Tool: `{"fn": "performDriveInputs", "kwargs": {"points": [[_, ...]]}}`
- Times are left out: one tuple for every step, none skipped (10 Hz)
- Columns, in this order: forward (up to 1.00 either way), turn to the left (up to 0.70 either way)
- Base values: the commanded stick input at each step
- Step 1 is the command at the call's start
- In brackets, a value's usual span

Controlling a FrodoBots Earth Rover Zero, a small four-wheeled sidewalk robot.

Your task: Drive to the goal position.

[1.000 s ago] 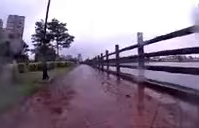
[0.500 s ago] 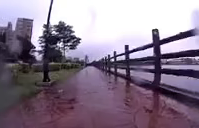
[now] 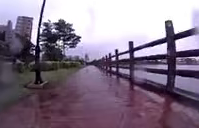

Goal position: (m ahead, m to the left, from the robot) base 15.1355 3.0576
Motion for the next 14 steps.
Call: {"fn": "performDriveInputs", "kwargs": {"points": [[1.0, 0.0], [1.0, 0.0], [1.0, 0.0], [1.0, 0.0], [1.0, 0.0], [1.0, 0.0], [1.0, 0.0], [1.0, 0.0], [1.0, 0.0], [1.0, 0.0], [1.0, 0.0], [1.0, 0.0], [1.0, 0.0], [1.0, 0.0]]}}
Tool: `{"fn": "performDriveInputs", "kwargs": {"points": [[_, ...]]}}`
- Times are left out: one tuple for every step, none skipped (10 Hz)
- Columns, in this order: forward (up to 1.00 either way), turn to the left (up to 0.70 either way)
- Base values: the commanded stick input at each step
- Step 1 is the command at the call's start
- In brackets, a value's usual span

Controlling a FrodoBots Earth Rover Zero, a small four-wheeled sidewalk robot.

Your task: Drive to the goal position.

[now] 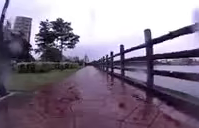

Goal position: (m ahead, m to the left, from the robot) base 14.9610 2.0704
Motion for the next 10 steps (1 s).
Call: {"fn": "performDriveInputs", "kwargs": {"points": [[1.0, 0.0], [1.0, 0.0], [1.0, 0.0], [1.0, 0.0], [1.0, 0.0], [1.0, 0.0], [1.0, 0.0], [1.0, 0.0], [1.0, 0.0], [1.0, 0.0]]}}
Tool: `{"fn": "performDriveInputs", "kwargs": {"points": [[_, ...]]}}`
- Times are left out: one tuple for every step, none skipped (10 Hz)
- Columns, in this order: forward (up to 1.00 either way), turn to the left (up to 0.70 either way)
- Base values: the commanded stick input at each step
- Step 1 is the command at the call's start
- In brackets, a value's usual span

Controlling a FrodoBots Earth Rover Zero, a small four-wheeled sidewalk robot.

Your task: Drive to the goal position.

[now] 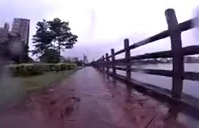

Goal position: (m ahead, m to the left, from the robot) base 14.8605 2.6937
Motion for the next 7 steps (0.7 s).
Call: {"fn": "performDriveInputs", "kwargs": {"points": [[1.0, 0.0], [1.0, 0.0], [1.0, 0.0], [1.0, 0.0], [1.0, 0.0], [1.0, 0.0], [1.0, 0.0]]}}
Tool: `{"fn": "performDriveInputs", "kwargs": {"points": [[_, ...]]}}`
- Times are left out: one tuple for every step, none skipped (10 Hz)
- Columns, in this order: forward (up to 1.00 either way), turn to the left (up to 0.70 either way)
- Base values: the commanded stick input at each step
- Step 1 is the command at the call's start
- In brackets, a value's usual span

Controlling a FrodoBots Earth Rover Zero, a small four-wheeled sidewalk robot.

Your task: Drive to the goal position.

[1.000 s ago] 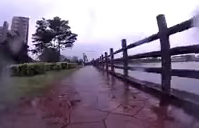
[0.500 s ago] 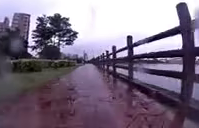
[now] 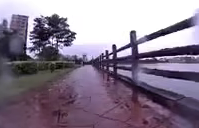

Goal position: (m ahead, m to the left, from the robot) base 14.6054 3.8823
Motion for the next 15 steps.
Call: {"fn": "performDriveInputs", "kwargs": {"points": [[1.0, 0.0], [1.0, 0.0], [1.0, 0.0], [1.0, 0.0], [1.0, 0.0], [1.0, 0.0], [1.0, 0.0], [1.0, 0.0], [1.0, 0.0], [1.0, 0.0], [1.0, 0.0], [1.0, 0.0], [1.0, 0.0], [1.0, 0.0], [1.0, 0.0]]}}
